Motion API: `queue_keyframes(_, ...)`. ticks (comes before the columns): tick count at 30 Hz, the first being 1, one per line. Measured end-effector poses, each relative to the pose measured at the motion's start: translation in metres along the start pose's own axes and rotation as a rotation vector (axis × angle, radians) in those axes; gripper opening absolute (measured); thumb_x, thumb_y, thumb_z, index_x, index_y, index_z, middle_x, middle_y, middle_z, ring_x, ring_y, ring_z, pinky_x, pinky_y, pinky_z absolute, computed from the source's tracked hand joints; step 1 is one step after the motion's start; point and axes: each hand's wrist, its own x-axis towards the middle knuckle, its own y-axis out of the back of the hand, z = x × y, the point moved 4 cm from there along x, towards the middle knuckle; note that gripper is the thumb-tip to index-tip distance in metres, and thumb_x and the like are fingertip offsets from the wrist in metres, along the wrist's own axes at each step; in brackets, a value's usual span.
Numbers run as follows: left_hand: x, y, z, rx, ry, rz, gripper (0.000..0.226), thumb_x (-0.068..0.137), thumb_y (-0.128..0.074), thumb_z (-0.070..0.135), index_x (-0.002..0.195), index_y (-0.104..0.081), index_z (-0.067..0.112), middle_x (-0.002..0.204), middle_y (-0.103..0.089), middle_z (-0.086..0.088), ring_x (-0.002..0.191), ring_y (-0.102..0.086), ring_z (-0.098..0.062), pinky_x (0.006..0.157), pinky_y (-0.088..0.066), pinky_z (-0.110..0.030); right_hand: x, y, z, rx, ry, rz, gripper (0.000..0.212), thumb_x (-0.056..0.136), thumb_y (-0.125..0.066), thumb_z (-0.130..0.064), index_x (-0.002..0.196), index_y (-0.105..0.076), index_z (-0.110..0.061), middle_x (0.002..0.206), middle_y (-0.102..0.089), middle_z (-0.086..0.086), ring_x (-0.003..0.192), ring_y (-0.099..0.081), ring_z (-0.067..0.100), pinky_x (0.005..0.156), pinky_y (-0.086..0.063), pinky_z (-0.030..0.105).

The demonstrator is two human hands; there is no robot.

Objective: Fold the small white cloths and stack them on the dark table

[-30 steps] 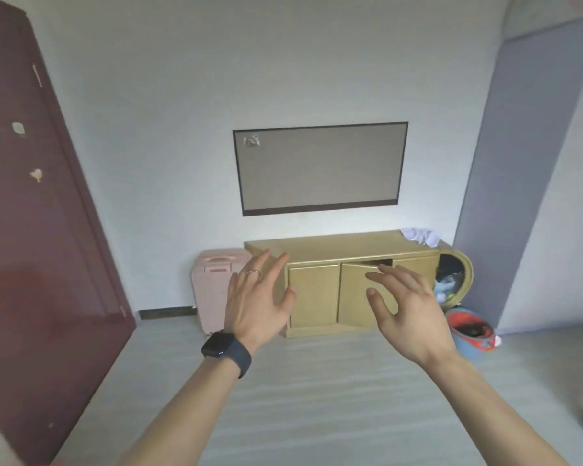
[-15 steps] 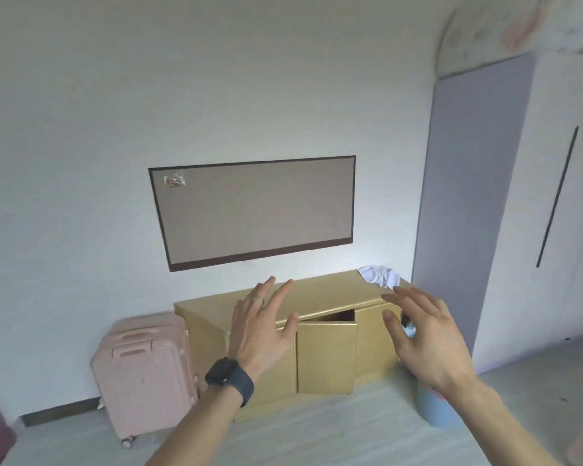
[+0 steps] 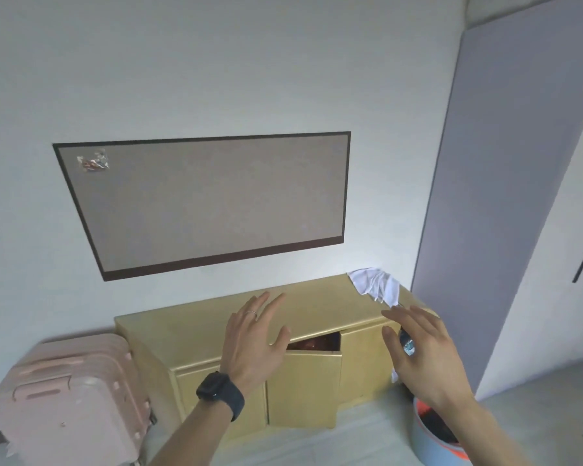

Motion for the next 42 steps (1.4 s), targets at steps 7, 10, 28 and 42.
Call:
queue_keyframes(7,0.111,-0.133,-0.060,-0.008,0.065,-0.125,0.057,0.095,-0.042,0.049,0.149,-0.028,0.045,0.159,-0.028,0.009,0.147,-0.020,-0.014,0.119,-0.022,-0.042,0.079,-0.124,0.100,-0.006,-0.092,-0.119,0.029,0.092,-0.061,-0.039,0.119,-0.067,-0.030,0.120,-0.065,-0.016,0.122,-0.051,0.019,0.097,-0.049,0.045)
queue_keyframes(10,0.158,-0.192,-0.084,-0.035,0.092,-0.203,0.056,0.096,-0.043,0.048,0.149,-0.028,0.046,0.159,-0.027,0.011,0.149,-0.016,-0.012,0.120,-0.017,-0.038,0.108,-0.176,0.140,-0.050,-0.131,-0.169,0.029,0.092,-0.064,-0.034,0.120,-0.067,-0.028,0.119,-0.066,-0.016,0.123,-0.051,0.020,0.099,-0.048,0.044)
queue_keyframes(28,0.369,-0.495,-0.187,0.089,0.330,-0.653,0.056,0.097,-0.041,0.046,0.150,-0.027,0.042,0.159,-0.028,0.005,0.146,-0.023,-0.016,0.117,-0.019,-0.035,0.261,-0.449,0.383,-0.226,-0.535,-0.765,0.039,0.098,-0.045,-0.046,0.133,-0.056,-0.033,0.135,-0.057,-0.013,0.131,-0.043,0.016,0.108,-0.035,0.034)
queue_keyframes(42,0.432,-0.671,-0.250,0.146,0.598,-0.953,0.068,0.098,-0.035,0.056,0.152,0.005,0.048,0.162,0.022,0.009,0.150,0.018,-0.022,0.114,-0.002,-0.068,0.384,-0.645,0.570,-0.370,-0.695,-0.925,0.053,0.100,-0.046,-0.039,0.142,-0.035,-0.010,0.146,-0.037,0.011,0.125,-0.043,0.040,0.094,-0.042,0.051)
